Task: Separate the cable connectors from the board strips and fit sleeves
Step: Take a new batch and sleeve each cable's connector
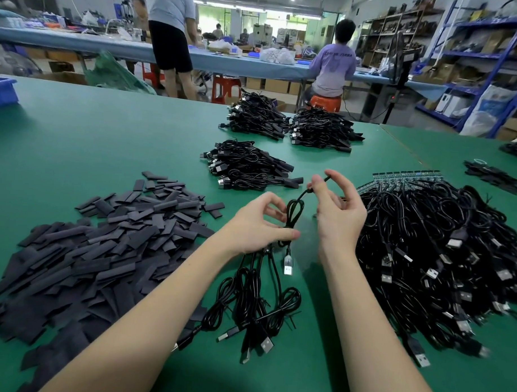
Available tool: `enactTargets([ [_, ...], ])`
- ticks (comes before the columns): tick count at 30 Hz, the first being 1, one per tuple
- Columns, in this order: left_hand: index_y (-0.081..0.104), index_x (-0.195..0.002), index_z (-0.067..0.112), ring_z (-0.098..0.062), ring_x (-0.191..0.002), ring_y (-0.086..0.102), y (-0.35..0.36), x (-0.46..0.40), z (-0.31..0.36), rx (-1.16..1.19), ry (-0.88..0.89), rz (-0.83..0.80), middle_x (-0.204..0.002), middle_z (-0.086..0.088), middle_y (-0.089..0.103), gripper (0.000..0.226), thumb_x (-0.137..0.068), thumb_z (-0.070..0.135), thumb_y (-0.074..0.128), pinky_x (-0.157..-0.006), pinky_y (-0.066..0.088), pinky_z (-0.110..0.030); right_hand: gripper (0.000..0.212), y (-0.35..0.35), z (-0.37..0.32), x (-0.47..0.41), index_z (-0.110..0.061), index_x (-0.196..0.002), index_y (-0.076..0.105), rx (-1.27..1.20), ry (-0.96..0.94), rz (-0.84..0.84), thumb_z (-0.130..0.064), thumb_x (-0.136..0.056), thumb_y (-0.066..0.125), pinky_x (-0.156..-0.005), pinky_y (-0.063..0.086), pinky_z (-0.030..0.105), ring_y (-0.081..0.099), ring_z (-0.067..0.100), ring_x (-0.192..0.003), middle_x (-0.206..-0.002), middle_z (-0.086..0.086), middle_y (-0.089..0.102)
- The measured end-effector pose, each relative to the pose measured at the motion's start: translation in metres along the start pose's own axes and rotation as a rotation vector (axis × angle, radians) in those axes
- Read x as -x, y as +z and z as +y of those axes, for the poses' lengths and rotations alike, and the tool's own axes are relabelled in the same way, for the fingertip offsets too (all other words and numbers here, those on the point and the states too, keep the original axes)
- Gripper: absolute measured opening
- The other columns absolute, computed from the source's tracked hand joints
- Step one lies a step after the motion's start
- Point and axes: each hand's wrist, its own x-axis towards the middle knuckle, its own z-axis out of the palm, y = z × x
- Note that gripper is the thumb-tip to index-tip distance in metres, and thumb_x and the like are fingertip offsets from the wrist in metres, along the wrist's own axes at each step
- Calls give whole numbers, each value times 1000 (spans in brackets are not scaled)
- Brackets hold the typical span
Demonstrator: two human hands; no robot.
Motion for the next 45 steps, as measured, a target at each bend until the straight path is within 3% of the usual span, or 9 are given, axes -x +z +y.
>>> enactTargets([
  [8,64,-92,19,2,-77,66,-16,-19,26,49,268,314,-94,4,69,19,-84,10,78,-74,52,-13,33,-4,-6,-7,-30,-136,50,12,167,-33,-43,-106,52,-47,46,19,63,9,-60,-96,-8,79],
  [12,62,-90,26,0,-73,62,-49,-56,38,-408,303,461,-82,17,64,17,-86,14,73,-75,52,-20,22,-7,0,-5,-22,-120,60,165,273,-112,-36,-106,52,-50,41,20,57,4,-54,-86,-8,79],
  [16,65,-100,23,-25,-102,62,-64,-93,23,-907,156,424,-104,2,69,18,-87,11,60,-84,47,-33,22,-4,0,-1,-22,-114,66,211,267,-216,-37,-106,51,-54,42,21,58,3,-54,-86,-8,79],
  [20,69,-109,22,-30,-116,53,-72,-107,0,-1082,62,401,-118,-7,65,19,-93,18,60,-91,43,-35,19,-3,2,2,-24,-109,68,307,240,-268,-36,-104,54,-58,42,22,57,5,-58,-82,-10,78],
  [24,67,-120,23,-28,-123,47,-62,-91,-11,-862,106,469,-126,-7,58,28,-93,27,66,-101,42,-40,14,-6,5,1,-28,-97,73,557,165,-403,-36,-99,62,-62,47,20,60,1,-61,-79,-16,77],
  [27,71,-105,22,-21,-107,56,-46,-61,-7,-614,254,551,-109,-2,61,16,-90,22,67,-91,47,-35,13,-7,6,-1,-31,-91,75,815,90,-520,-42,-91,68,-76,52,27,64,0,-74,-83,-17,76],
  [33,74,-90,27,7,-77,62,-26,-11,-2,-463,180,251,-88,16,71,6,-91,26,69,-75,47,-11,37,-4,-5,-1,-32,-97,72,1262,134,-793,-61,-76,81,-90,52,32,65,10,-96,-94,-16,68],
  [40,75,-89,34,-5,-83,63,-37,0,0,-173,22,-12,-94,5,76,9,-92,40,69,-77,48,-27,19,-8,-13,-1,-21,-91,69,686,268,-771,-25,-82,86,-60,38,24,51,6,-58,-70,-10,66],
  [45,74,-88,29,2,-72,61,-40,4,-4,138,-58,-55,-88,9,73,6,-91,34,72,-74,47,-24,13,-15,-11,1,-28,-87,75,476,379,-655,-34,-81,84,-62,35,25,47,11,-74,-83,-7,70],
])
